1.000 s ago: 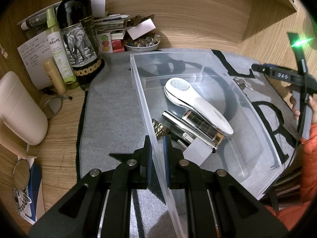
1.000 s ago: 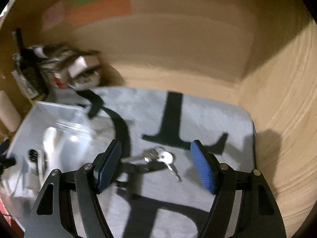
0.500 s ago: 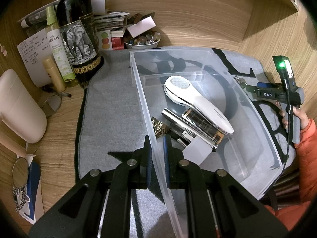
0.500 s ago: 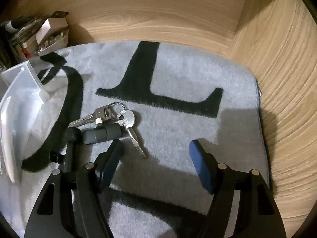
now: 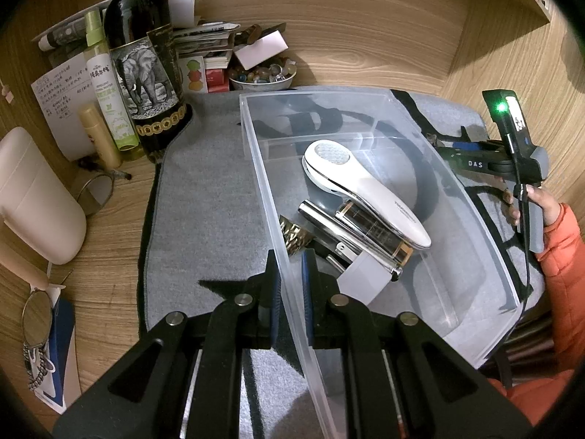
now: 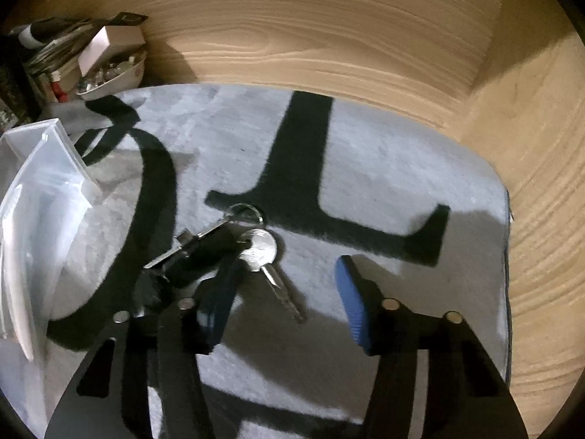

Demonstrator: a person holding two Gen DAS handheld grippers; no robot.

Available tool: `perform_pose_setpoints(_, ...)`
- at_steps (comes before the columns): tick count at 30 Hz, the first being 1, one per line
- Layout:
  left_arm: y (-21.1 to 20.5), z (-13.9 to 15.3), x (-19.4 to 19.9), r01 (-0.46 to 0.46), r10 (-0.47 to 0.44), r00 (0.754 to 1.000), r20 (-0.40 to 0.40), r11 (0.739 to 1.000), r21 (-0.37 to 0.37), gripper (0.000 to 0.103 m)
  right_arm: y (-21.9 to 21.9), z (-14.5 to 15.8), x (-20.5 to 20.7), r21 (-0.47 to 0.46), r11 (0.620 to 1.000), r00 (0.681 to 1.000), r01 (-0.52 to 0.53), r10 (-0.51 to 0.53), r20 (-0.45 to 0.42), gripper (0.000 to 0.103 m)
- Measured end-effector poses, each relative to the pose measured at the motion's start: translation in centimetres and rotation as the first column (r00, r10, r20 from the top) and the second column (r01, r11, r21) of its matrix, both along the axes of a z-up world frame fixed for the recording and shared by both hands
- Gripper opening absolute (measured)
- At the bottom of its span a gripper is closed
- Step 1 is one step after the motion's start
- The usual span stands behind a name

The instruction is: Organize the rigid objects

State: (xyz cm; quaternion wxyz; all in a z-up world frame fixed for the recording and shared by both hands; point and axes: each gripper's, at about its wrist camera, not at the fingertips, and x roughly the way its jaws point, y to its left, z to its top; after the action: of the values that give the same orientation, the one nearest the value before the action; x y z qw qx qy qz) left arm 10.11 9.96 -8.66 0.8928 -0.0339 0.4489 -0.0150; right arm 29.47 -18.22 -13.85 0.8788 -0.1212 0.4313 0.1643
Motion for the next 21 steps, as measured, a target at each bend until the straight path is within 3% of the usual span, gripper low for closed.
perform_pose_setpoints(4,0.0,0.0,0.0,0.000,0.000,1.000,-0.001,1.000,0.000,0.010,1.1,0.1,-0.3,0.010,0.999,0.999,-0.048,0.048,-0.001,0.018)
perform_pose_setpoints(9,0.0,0.0,0.0,0.001,-0.001,1.000,-0.001,1.000,0.001,0.010,1.1,0.3,-1.3,-0.008,0.999,0.999,-0.040,0.040,0.019,0.018)
perform_pose_setpoints(10,0.0,0.0,0.0,0.001,-0.001,1.000,-0.001,1.000,0.002,0.010,0.8,0.4,-1.5,0.006,0.999,0.999,-0.036,0.036,0.013,0.009)
perform_pose_setpoints(11,-0.1,0.0,0.0,0.002,-0.002,1.000,-0.001,1.000,0.003,0.010,0.6,0.4,-1.4,0.019,0.999,0.999,-0.032,0.032,0.005,0.007)
perform_pose_setpoints(21,-0.2,0.1,0.1,0.000,0.000,1.000,-0.001,1.000,0.003,0.010,-1.7,1.2,-3.6,0.060,0.998,1.000,-0.006,0.007,-0.008,0.007)
